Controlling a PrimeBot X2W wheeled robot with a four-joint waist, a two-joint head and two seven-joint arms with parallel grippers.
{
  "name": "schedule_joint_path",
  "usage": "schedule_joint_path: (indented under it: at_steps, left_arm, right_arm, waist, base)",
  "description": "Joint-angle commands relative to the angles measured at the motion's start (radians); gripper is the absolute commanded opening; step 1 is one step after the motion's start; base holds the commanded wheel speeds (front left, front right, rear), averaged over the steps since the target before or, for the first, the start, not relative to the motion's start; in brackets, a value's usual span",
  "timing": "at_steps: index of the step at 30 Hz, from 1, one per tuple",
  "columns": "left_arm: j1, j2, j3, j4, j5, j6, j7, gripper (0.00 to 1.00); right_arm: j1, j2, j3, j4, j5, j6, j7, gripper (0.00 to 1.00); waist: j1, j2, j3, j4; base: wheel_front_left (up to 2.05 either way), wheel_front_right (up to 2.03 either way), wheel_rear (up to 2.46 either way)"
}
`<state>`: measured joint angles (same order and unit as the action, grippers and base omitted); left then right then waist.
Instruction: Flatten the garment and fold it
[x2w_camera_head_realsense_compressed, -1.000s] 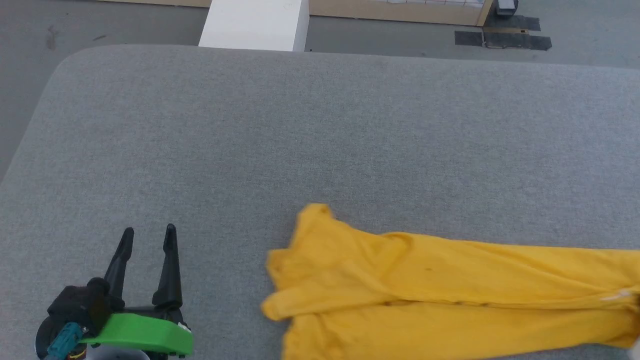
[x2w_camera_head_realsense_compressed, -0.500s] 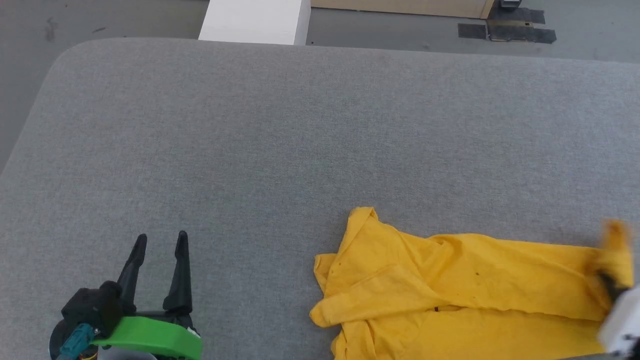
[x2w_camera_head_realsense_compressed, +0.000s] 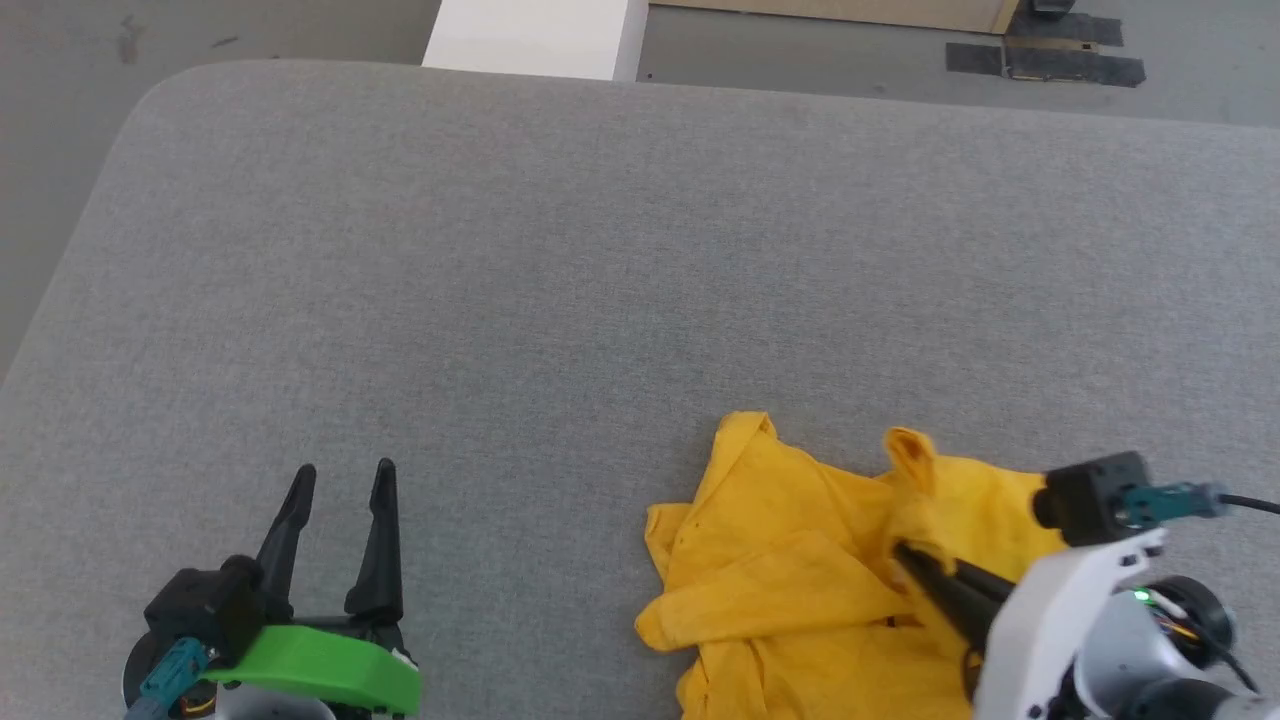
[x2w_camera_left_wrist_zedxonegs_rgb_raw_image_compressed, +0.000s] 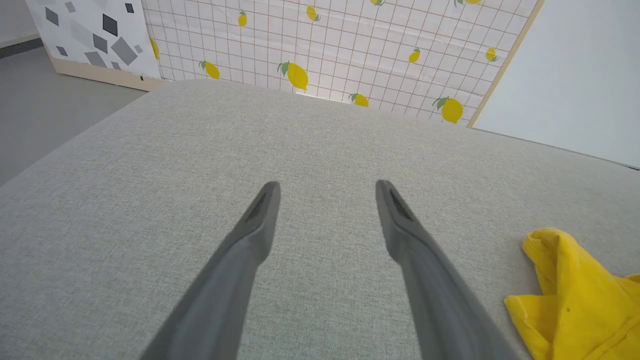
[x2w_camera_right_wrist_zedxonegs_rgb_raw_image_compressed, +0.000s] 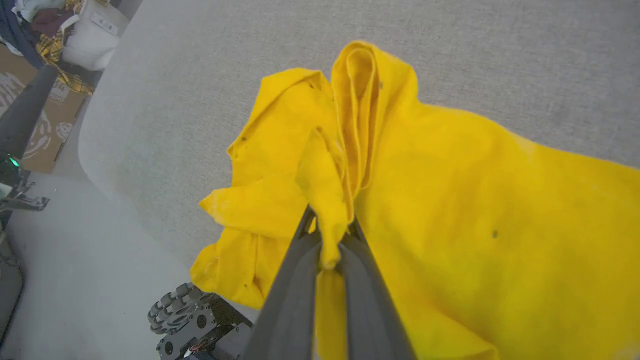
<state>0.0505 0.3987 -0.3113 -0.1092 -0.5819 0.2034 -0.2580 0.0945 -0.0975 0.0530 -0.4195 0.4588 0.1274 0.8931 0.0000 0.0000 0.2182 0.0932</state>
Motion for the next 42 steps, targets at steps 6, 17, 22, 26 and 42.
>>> schedule_joint_path:
  at_steps: [6, 17, 22, 26, 42]
  left_arm:
    - [-0.03, -0.018, 0.006, 0.007, 0.001, -0.007, -0.004, 1.0]
    - [-0.033, -0.03, 0.004, 0.024, -0.003, -0.015, -0.004, 1.0]
    - [-0.038, -0.041, -0.001, 0.033, -0.006, -0.023, -0.004, 1.0]
    - [-0.038, -0.043, -0.001, 0.042, -0.008, -0.028, -0.004, 1.0]
    - [-0.019, -0.033, -0.013, 0.043, -0.009, -0.032, 0.003, 1.0]
  right_arm:
    - [-0.06, -0.003, 0.129, 0.038, 0.026, 0.003, -0.03, 0.0]
    - [-0.175, 0.041, 0.317, 0.261, -0.01, 0.003, -0.171, 0.0]
    - [-0.224, 0.046, 0.348, 0.418, -0.064, 0.003, -0.26, 0.0]
    - [-0.247, 0.047, 0.36, 0.509, -0.074, 0.003, -0.314, 1.0]
    - [-0.208, 0.047, 0.159, 0.38, -0.118, 0.003, -0.414, 1.0]
  waist:
    - [0.0, 0.0, 0.009, 0.028]
    - [0.0, 0.0, 0.004, 0.051]
    - [0.0, 0.0, 0.003, 0.062]
    - [0.0, 0.0, 0.0, 0.066]
    - [0.0, 0.0, -0.061, 0.023]
  base:
    - [0.0, 0.0, 0.0]
    - [0.0, 0.0, 0.0]
    - [0.0, 0.0, 0.0]
    - [0.0, 0.0, 0.0]
    - [0.0, 0.0, 0.0]
